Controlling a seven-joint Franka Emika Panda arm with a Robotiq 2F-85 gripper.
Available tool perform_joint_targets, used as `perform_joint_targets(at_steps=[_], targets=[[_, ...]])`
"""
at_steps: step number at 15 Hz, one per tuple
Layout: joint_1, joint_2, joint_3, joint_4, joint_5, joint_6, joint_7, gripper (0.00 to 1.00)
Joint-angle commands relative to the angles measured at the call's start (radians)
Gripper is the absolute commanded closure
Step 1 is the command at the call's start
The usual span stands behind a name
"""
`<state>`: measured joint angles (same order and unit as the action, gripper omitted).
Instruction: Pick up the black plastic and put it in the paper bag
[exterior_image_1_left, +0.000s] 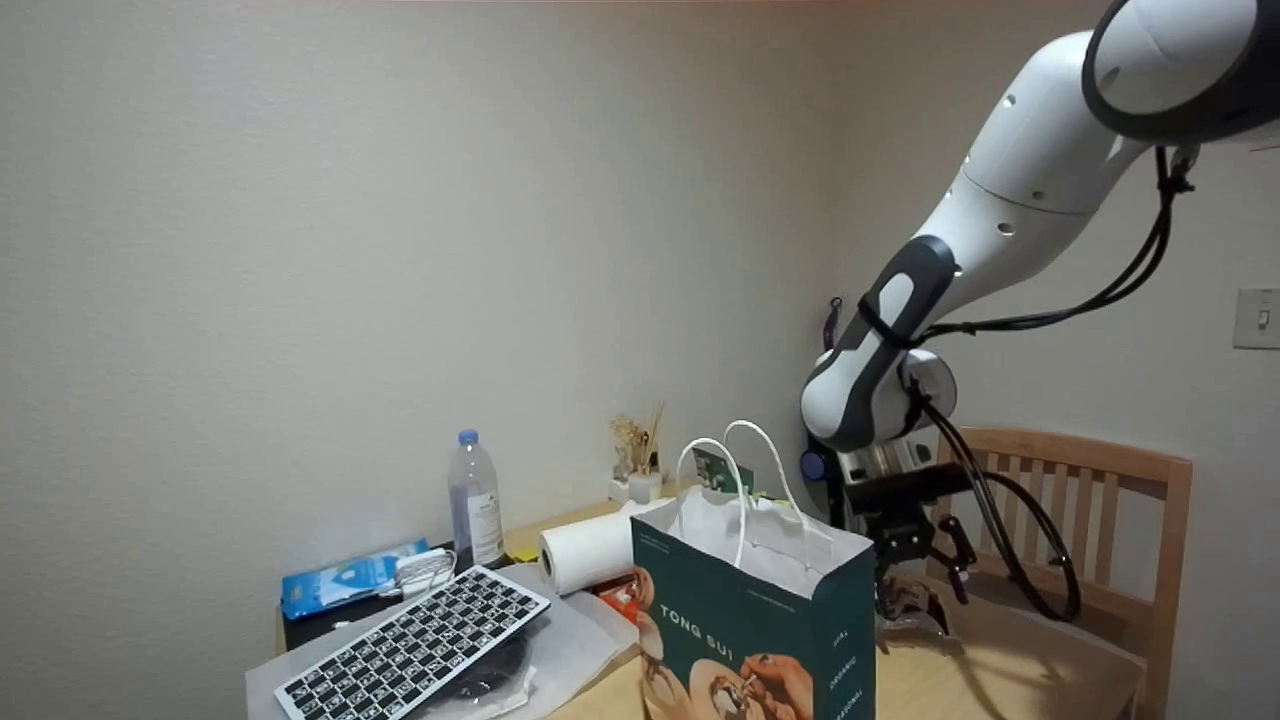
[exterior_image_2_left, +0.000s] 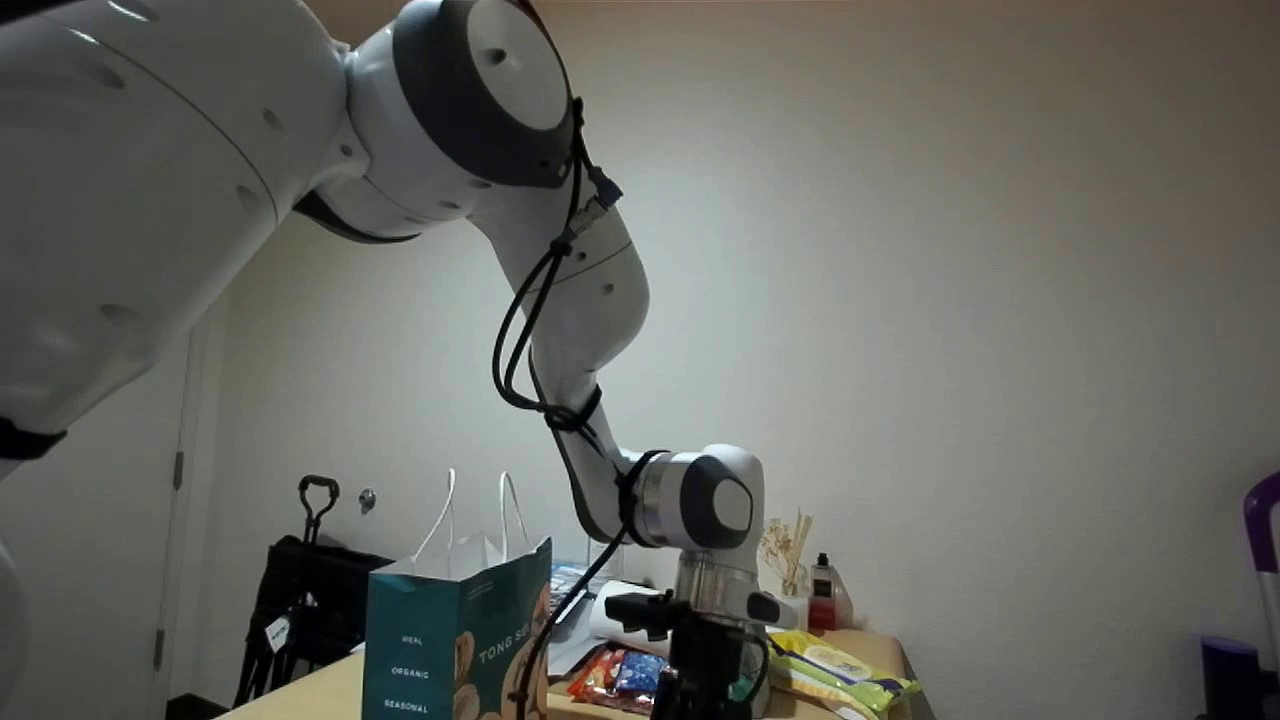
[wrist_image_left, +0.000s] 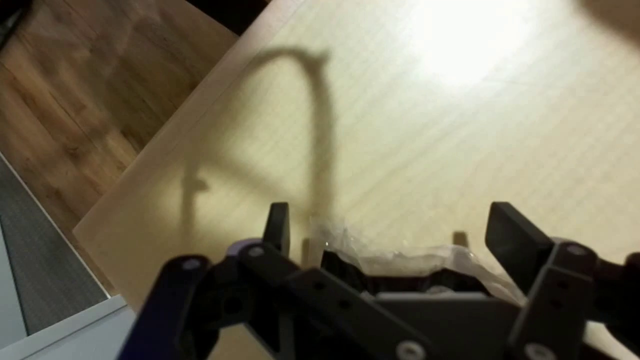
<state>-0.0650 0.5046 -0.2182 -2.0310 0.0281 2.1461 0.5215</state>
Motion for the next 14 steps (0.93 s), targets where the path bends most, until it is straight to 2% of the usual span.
perform_joint_targets(at_steps=[1, 4, 10, 14], targets=[[0.001, 0.022, -0.002, -0.005, -0.001, 0.019, -0.002, 0.0], [0.002, 0.052, -0.005, -0.008, -0.001, 0.037, -0.003, 0.0], [-0.015, 0.009, 0.0, 0.016, 0.038, 0.035, -0.012, 0.0], [-0.019, 0.043, 0.003, 0.085, 0.033, 0.015, -0.02, 0.0]])
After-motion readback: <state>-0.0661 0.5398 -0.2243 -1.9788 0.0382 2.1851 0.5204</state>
